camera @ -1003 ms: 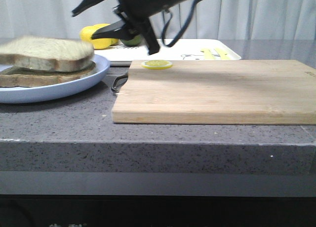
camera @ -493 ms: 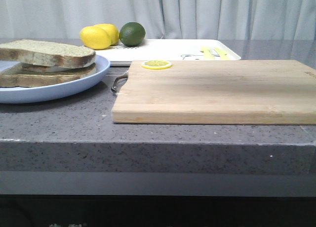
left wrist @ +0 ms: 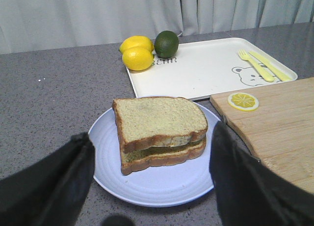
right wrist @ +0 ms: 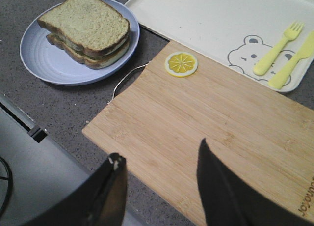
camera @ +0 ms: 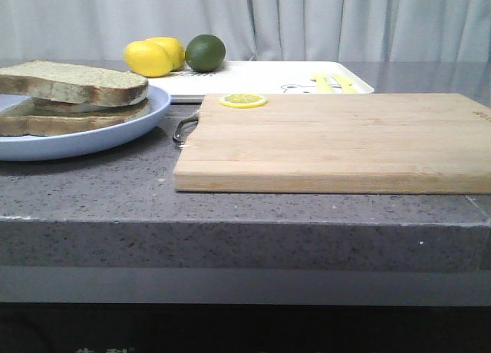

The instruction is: Place bread and move sandwich to tray

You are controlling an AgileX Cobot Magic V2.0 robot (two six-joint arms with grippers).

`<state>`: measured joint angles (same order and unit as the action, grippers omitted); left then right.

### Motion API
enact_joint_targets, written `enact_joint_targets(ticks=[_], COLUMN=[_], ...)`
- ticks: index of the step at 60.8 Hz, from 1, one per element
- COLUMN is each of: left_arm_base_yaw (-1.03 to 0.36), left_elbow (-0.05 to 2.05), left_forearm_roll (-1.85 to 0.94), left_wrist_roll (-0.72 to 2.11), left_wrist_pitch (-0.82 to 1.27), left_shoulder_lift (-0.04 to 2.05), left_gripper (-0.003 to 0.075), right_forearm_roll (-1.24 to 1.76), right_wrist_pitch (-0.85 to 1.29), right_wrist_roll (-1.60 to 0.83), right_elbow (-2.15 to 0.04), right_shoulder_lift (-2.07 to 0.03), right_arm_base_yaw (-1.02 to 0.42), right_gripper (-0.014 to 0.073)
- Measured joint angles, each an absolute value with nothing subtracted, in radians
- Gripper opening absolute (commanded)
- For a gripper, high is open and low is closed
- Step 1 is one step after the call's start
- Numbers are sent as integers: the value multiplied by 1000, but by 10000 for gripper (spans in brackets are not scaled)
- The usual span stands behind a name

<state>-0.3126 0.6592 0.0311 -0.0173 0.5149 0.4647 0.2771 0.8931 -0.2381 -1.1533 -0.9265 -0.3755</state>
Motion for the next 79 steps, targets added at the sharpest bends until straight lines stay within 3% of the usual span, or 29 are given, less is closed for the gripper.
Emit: enact_joint_targets(ticks=[37,79], left_arm_base_yaw=[-313,-313], left_elbow=[659,659], left_forearm_roll=[31,31], left_wrist_roll=[-17,-17], left_wrist_pitch=[515,515], left_shoulder_lift=[465,465], left_gripper=[491,491], right_forearm_roll=[275,305], right_wrist_pitch=[826,828], right_wrist_roll=[-236,-236], right_elbow=[-915,-912], right_shoulder_lift=[-601,-583], right_arm_base_yaw=[-376,-376], right_gripper=[363,363])
